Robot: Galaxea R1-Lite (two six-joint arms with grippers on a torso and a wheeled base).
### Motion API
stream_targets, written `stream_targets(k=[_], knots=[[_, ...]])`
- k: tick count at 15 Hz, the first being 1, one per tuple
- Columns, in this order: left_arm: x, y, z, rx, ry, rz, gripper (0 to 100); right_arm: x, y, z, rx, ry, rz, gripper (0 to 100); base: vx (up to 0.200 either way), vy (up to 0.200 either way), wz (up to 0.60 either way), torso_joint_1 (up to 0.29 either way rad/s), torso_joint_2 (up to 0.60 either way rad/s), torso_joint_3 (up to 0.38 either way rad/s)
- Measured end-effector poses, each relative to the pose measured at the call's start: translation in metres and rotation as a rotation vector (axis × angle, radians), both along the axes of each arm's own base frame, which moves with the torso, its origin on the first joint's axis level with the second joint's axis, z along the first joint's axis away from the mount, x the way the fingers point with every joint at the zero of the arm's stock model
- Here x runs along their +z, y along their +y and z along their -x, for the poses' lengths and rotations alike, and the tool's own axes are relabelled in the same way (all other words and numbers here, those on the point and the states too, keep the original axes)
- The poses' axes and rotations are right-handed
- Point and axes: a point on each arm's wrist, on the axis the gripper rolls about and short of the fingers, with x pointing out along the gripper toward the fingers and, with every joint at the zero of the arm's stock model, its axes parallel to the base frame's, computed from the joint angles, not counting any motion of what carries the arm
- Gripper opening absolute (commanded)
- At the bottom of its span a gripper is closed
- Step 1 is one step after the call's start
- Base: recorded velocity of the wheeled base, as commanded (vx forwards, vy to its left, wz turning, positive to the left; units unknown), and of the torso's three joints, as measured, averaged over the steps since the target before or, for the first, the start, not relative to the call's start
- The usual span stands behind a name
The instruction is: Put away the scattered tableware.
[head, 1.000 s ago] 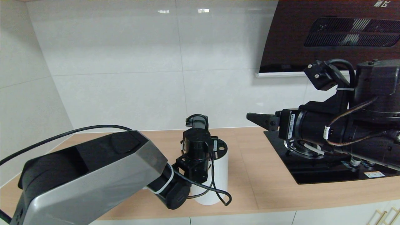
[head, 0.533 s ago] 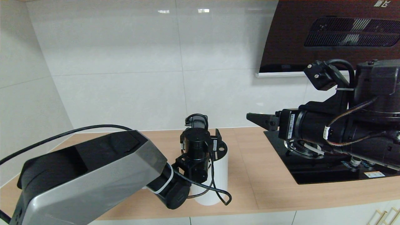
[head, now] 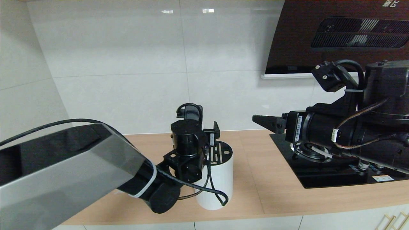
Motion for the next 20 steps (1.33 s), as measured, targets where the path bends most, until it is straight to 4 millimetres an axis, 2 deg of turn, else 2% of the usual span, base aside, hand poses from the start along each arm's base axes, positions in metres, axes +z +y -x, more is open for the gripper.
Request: stream_targets(k=[3,5,7,9,12,14,17,20], knots=[[0.054,0.020,0.023,-0.046,-0.084,0.054,100,0.003,-0.002,0.002,-0.001,-0.007,-0.006,100,0.000,0.000,0.00,0.000,0.00,0.000],[0.094,0.038,0.050,-0.107,-0.137,0.088,100,0.004,-0.003,0.002,-0.005,-0.012,-0.009,100,0.000,0.000,0.00,0.000,0.00,0.000],[0.124,0.058,0.079,-0.179,-0.176,0.109,100,0.008,-0.009,0.001,-0.030,-0.025,-0.016,100,0.000,0.000,0.00,0.000,0.00,0.000],[0.144,0.083,0.109,-0.221,-0.212,0.126,100,0.014,-0.019,0.002,-0.057,-0.050,-0.020,100,0.000,0.000,0.00,0.000,0.00,0.000],[0.159,0.132,0.144,-0.175,-0.253,0.130,100,0.018,-0.048,0.013,-0.125,-0.094,0.007,100,0.000,0.000,0.00,0.000,0.00,0.000],[0.163,0.164,0.172,-0.116,-0.255,0.117,100,0.012,-0.077,0.036,-0.182,-0.127,0.049,100,0.000,0.000,0.00,0.000,0.00,0.000],[0.157,0.201,0.227,-0.079,-0.205,0.084,100,0.001,-0.120,0.088,-0.272,-0.197,0.059,100,0.000,0.000,0.00,0.000,0.00,0.000],[0.136,0.234,0.291,-0.071,-0.132,0.045,100,-0.011,-0.151,0.150,-0.360,-0.298,0.030,100,0.000,0.000,0.00,0.000,0.00,0.000]])
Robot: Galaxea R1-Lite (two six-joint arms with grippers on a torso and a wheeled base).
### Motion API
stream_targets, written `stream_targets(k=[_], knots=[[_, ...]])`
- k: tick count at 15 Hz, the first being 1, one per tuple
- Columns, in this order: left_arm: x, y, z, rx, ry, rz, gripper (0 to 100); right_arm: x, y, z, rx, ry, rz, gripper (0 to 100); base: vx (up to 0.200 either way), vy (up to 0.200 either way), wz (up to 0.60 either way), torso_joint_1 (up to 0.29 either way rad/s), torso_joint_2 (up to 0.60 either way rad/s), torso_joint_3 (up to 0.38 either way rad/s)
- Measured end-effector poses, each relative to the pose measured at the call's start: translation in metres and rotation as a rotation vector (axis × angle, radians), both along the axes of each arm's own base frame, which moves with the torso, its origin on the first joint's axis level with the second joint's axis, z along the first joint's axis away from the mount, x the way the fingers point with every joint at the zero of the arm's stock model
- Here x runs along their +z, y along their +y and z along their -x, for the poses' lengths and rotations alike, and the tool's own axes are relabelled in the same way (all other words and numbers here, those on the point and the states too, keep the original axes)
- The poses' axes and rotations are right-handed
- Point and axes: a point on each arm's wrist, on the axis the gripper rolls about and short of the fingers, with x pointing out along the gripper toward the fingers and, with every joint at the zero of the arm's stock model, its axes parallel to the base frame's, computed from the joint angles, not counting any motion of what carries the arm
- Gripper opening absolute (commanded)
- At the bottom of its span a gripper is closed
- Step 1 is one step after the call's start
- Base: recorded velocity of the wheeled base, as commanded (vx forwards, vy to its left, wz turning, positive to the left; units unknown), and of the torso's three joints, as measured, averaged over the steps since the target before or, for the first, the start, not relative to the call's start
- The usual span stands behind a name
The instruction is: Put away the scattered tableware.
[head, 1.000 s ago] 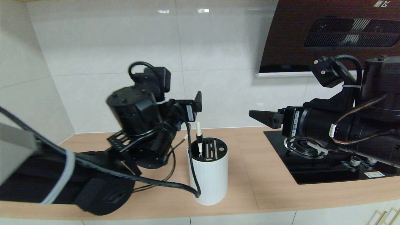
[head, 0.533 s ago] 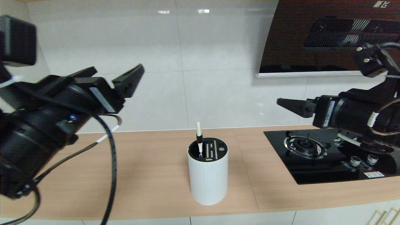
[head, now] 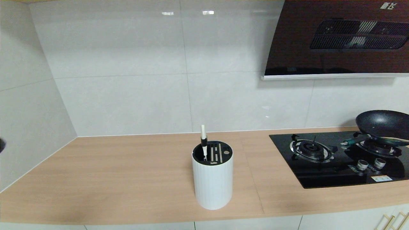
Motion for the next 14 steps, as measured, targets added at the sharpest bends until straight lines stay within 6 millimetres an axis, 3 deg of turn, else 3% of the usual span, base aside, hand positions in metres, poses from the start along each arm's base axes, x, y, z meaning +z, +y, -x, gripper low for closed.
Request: stream_targets(k=[3,6,10,14], knots=[[-0.018,0.019,0.053,0.072,-0.062,0.016,100,-0.021,-0.018,0.056,-0.102,-0.038,0.000,100,0.000,0.000,0.00,0.000,0.00,0.000],[-0.041,0.021,0.082,0.137,-0.144,0.011,100,-0.046,-0.024,0.098,-0.174,-0.072,-0.004,100,0.000,0.000,0.00,0.000,0.00,0.000],[-0.062,0.016,0.089,0.245,-0.175,0.007,100,-0.062,-0.020,0.119,-0.246,-0.148,0.016,100,0.000,0.000,0.00,0.000,0.00,0.000],[-0.097,0.011,0.084,0.294,-0.129,-0.061,100,-0.091,-0.019,0.115,-0.328,-0.108,0.052,100,0.000,0.000,0.00,0.000,0.00,0.000]])
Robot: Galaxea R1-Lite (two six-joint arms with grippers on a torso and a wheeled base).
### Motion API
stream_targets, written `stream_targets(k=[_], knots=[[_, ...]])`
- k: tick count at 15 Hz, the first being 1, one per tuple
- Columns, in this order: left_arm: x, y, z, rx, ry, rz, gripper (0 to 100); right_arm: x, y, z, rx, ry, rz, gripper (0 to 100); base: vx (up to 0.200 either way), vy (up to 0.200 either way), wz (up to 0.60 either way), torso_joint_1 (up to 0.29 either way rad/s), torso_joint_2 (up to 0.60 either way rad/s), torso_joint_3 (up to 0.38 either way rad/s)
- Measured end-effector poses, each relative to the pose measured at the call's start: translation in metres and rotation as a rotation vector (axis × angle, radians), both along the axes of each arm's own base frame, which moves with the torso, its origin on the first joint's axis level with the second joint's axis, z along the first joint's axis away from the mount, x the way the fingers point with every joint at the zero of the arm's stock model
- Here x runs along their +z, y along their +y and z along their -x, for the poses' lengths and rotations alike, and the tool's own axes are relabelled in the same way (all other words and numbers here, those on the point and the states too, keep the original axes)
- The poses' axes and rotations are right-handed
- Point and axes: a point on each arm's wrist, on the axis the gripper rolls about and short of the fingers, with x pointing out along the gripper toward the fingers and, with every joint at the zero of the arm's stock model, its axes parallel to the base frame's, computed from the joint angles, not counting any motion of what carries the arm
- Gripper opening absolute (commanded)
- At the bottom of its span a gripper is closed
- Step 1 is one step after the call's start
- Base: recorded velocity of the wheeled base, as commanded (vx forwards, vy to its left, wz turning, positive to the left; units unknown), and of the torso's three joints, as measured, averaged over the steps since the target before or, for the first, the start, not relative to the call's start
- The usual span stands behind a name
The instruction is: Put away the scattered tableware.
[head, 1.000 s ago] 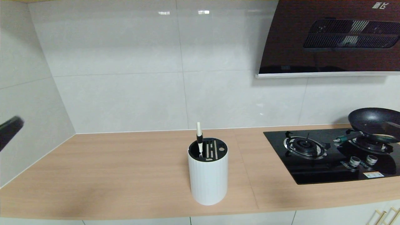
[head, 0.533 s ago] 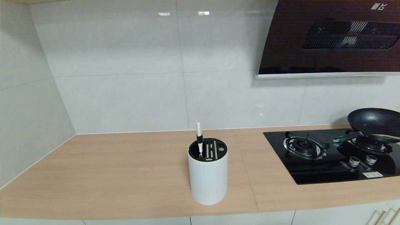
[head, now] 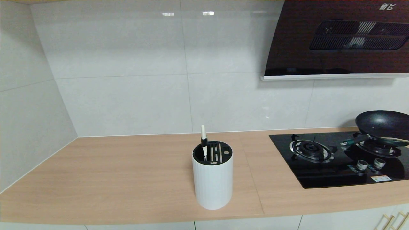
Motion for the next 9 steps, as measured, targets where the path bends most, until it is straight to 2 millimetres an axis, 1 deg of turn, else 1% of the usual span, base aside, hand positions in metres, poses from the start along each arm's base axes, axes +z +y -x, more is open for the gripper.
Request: stream_targets(k=[1,3,5,7,9], knots=[[-0.011,0.000,-0.005,0.008,0.029,-0.002,100,-0.010,0.000,-0.004,-0.007,0.032,0.025,100,0.000,0.000,0.00,0.000,0.00,0.000],[-0.041,-0.001,-0.019,0.010,0.118,-0.006,100,-0.035,0.000,-0.018,-0.019,0.078,0.061,100,0.000,0.000,0.00,0.000,0.00,0.000],[-0.063,-0.001,-0.027,-0.028,0.186,-0.001,100,-0.056,0.000,-0.027,-0.018,0.117,0.073,100,0.000,0.000,0.00,0.000,0.00,0.000],[-0.070,-0.003,-0.029,-0.112,0.204,0.023,100,-0.066,0.000,-0.029,0.011,0.166,0.073,100,0.000,0.000,0.00,0.000,0.00,0.000],[-0.076,-0.005,-0.030,-0.199,0.246,0.047,100,-0.069,0.001,-0.030,0.036,0.183,0.076,100,0.000,0.000,0.00,0.000,0.00,0.000]])
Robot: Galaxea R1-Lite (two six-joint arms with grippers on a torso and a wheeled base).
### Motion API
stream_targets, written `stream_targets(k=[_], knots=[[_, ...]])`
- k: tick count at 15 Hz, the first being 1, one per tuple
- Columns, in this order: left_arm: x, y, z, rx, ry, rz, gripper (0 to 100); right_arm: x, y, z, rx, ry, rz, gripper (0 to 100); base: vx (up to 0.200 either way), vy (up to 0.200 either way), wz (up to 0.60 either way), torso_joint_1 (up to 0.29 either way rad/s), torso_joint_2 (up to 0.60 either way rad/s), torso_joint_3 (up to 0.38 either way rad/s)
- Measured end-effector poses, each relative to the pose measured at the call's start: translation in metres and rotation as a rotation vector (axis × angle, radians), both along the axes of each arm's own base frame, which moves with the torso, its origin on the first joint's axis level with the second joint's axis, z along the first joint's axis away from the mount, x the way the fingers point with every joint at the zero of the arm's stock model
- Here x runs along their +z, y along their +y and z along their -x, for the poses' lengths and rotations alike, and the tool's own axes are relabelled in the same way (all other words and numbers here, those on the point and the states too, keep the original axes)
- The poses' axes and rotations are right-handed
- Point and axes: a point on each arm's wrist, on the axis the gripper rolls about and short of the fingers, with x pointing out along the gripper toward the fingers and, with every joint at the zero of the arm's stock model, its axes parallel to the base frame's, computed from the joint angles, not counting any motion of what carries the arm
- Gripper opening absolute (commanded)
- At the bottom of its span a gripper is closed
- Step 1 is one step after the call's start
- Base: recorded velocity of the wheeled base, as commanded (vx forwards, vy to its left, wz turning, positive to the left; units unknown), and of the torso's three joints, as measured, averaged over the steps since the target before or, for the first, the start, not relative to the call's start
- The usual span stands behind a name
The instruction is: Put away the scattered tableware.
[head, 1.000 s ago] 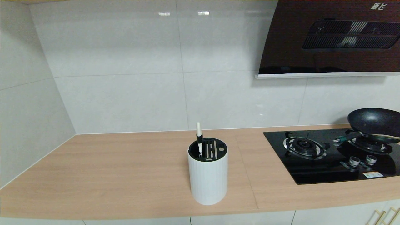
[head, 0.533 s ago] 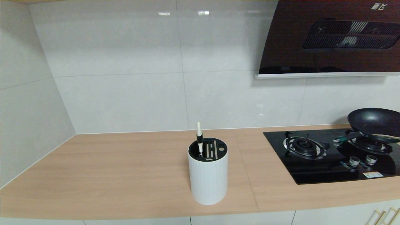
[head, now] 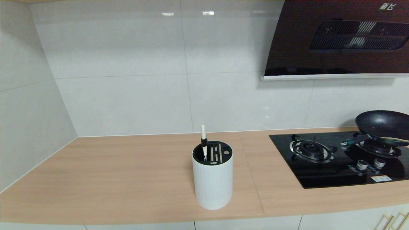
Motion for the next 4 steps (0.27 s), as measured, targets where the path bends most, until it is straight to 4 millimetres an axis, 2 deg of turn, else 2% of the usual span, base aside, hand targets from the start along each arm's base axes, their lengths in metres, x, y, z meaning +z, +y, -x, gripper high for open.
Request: stream_targets(k=[4], knots=[[-0.0006,-0.0004,-0.0001,-0.022,0.004,-0.049,100,-0.0012,0.0002,-0.0003,0.007,0.005,-0.002,100,0.000,0.000,0.00,0.000,0.00,0.000]])
